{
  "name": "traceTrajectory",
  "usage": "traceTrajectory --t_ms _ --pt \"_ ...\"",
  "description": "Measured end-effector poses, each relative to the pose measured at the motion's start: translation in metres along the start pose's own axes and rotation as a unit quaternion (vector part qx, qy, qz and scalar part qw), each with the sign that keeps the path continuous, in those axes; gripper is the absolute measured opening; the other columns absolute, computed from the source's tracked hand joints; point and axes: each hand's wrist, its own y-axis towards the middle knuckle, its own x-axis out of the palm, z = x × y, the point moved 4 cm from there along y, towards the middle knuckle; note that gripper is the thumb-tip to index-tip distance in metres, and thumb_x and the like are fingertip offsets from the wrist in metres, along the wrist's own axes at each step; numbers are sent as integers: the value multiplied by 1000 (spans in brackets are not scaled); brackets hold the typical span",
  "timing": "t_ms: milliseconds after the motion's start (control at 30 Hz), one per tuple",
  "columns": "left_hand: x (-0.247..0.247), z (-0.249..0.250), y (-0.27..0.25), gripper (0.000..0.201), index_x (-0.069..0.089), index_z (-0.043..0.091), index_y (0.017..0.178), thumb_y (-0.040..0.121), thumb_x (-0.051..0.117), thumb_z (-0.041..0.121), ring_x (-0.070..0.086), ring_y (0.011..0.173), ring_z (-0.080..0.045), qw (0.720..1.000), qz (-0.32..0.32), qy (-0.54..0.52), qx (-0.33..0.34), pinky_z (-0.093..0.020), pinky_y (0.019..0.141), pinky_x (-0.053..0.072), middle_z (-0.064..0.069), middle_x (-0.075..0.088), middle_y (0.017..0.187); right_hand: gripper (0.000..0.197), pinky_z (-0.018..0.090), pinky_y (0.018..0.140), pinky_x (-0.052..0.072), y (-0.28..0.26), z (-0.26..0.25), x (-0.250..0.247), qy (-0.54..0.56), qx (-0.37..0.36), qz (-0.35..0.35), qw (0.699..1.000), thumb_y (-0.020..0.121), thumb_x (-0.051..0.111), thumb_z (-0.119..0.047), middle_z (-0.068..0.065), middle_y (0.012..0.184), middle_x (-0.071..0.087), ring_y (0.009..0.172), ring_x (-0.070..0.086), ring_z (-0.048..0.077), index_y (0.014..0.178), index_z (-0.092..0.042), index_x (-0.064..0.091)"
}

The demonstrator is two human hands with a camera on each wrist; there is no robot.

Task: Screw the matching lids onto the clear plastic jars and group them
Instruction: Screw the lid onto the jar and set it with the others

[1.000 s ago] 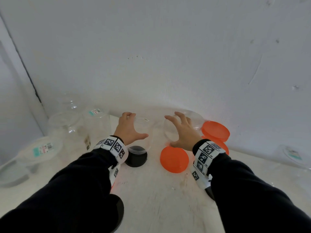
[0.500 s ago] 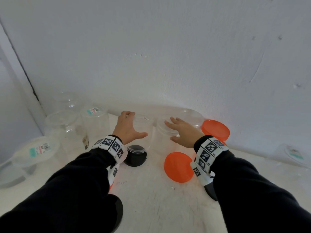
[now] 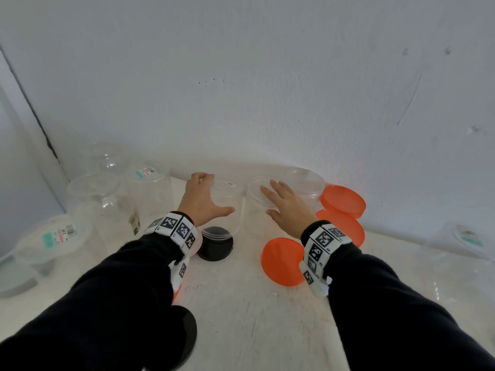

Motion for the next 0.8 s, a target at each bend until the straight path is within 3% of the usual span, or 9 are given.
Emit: traceTrajectory --t_ms 167,367,500,633,733,800 --pt "0 -1 0 94 29 8 141 68 79 41 23 134 -23 1000 -7 0 -2 -33 108 26 -8 23 143 63 42 117 8 -10 -8 -6 -25 4 3 1000 97 45 -23 4 158 5 145 3 23 149 -23 11" --pt "-7 0 0 105 21 10 145 65 80 43 14 139 -26 999 -32 26 5 -40 112 22 -9 12 151 54 36 113 23 -61 -37 -31 10 -13 60 998 95 47 -27 1 154 22 141 18 19 146 -22 27" --pt "-21 17 -8 96 30 11 142 67 79 43 13 139 -28 992 21 78 92 -42 114 20 -9 16 152 49 34 98 41 -101 -38 -47 31 26 54 998 94 47 -31 -6 148 32 133 31 15 141 -25 35" --pt "-21 56 -29 57 49 8 129 80 71 27 30 125 -19 969 90 -19 227 -25 105 25 -7 39 135 46 24 91 39 -142 -16 -61 27 70 56 996 94 48 -34 -12 141 39 126 39 11 138 -28 38" --pt "-1 87 -50 52 55 13 120 81 53 47 33 110 0 951 -1 -66 303 -5 96 24 6 46 118 43 20 85 34 -171 8 -71 10 123 59 991 94 49 -36 -15 138 41 124 40 6 136 -30 41" --pt "20 98 -61 56 59 17 114 78 42 56 38 106 2 940 -102 -64 320 -7 95 27 12 50 111 42 21 87 35 -189 24 -75 1 161 59 985 93 49 -37 -16 137 42 124 39 7 134 -31 41"
